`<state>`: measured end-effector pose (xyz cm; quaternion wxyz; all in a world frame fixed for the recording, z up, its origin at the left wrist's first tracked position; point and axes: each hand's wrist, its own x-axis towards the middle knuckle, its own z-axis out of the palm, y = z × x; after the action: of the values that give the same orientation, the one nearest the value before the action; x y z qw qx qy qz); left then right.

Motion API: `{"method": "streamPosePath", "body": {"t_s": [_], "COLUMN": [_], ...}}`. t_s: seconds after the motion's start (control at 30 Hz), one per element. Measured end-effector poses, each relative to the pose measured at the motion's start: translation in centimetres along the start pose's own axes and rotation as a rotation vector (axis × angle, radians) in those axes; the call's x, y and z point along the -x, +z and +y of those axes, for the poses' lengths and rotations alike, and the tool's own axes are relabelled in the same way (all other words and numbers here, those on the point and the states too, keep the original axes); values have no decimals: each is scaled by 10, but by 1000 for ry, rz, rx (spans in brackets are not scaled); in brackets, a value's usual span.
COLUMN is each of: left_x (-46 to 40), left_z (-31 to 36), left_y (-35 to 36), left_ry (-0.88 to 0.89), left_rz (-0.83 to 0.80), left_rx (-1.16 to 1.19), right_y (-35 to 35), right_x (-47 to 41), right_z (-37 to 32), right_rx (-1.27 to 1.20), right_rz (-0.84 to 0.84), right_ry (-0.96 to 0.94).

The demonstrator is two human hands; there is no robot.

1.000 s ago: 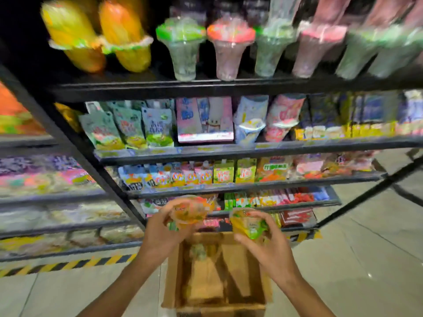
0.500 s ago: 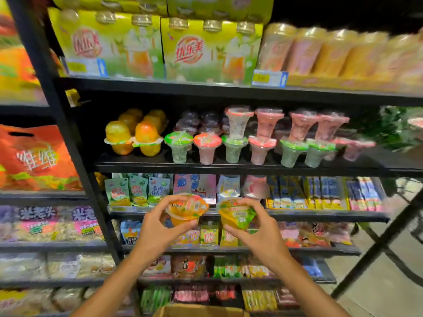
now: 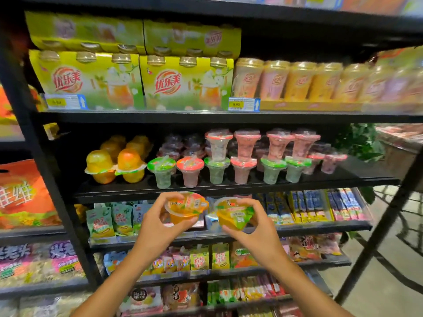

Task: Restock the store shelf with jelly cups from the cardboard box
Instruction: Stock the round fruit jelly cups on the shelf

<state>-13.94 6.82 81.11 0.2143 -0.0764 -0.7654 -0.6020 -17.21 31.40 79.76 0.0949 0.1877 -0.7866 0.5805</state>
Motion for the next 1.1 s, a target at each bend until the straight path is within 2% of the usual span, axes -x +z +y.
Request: {"method": "streamPosePath", "body": {"t_s": [0.23,0.5,0.67,0.9,1.1], "left_x": [-48,-72,-90,-134,-165], "left_z": [-3,17,24,32,34], "left_y": [55,179,291,471,557], "left_ry": [77,140,152,128,73], "left_rz": [-201,-316,-303,-230,-151], "left_rx": [66,147,154,118,139], "right_y": [-39,-151,-248,-404,-476], "right_x": [-5,-6,-28,-87,-150], "right_z": [6,47,99,179,215], "right_rx": [58,141,178,130,154], "right_rz": [196,384,450,417,362], "right_ry": [17,75,41,34,-19]}}
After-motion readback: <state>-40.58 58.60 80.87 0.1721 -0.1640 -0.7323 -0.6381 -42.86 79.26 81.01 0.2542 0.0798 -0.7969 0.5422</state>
